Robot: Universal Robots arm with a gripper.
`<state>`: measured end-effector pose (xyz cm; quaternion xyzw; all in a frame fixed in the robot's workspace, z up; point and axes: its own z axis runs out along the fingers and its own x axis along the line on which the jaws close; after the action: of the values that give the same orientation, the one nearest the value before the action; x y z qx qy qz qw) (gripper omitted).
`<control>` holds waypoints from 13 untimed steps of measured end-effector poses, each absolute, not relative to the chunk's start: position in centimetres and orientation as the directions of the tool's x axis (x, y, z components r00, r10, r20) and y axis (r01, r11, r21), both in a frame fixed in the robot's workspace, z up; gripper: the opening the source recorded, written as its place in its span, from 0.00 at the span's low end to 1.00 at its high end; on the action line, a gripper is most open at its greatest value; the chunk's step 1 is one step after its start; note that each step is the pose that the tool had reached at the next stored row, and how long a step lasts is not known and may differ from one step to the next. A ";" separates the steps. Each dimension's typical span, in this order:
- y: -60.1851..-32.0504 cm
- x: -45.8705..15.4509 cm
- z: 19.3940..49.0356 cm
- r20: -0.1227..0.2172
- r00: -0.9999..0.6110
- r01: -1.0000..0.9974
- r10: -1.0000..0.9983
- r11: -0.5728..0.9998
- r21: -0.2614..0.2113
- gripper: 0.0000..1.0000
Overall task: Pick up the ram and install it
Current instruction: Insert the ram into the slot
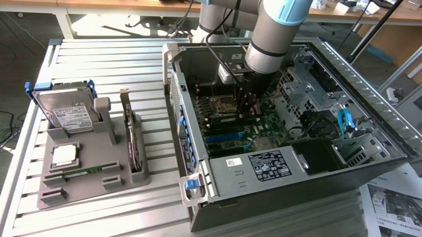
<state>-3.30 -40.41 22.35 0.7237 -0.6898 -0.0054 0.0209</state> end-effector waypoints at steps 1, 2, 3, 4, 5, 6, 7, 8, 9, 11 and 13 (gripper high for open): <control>-40.4 -3.3 22.2 0.021 0.048 -0.998 -0.999 -0.048 0.038 0.15; -40.4 -3.3 22.2 0.021 0.048 -0.998 -0.999 -0.048 0.038 0.15; -40.4 -3.3 22.1 0.021 0.048 -0.998 -0.999 -0.048 0.038 0.15; -40.4 -3.3 22.1 0.021 0.048 -0.998 -0.999 -0.048 0.038 0.15; -40.4 -3.3 22.0 0.021 0.048 -0.998 -0.999 -0.048 0.038 0.15; -40.4 -3.3 22.0 0.021 0.048 -0.998 -0.999 -0.048 0.038 0.15; -40.4 -3.3 22.0 0.022 0.048 -0.998 -0.999 -0.048 0.038 0.15; -40.4 -3.3 22.0 0.023 0.048 -0.998 -0.999 -0.047 0.038 0.15; -40.4 -3.3 22.1 0.023 0.048 -0.998 -0.999 -0.047 0.037 0.15; -40.4 -3.3 22.1 0.028 0.048 -0.998 -0.998 -0.047 0.038 0.15; -40.3 -3.3 22.2 0.028 0.048 -0.998 -0.998 -0.047 0.038 0.15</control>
<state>-3.31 -40.34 22.19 0.7236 -0.6898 -0.0028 0.0234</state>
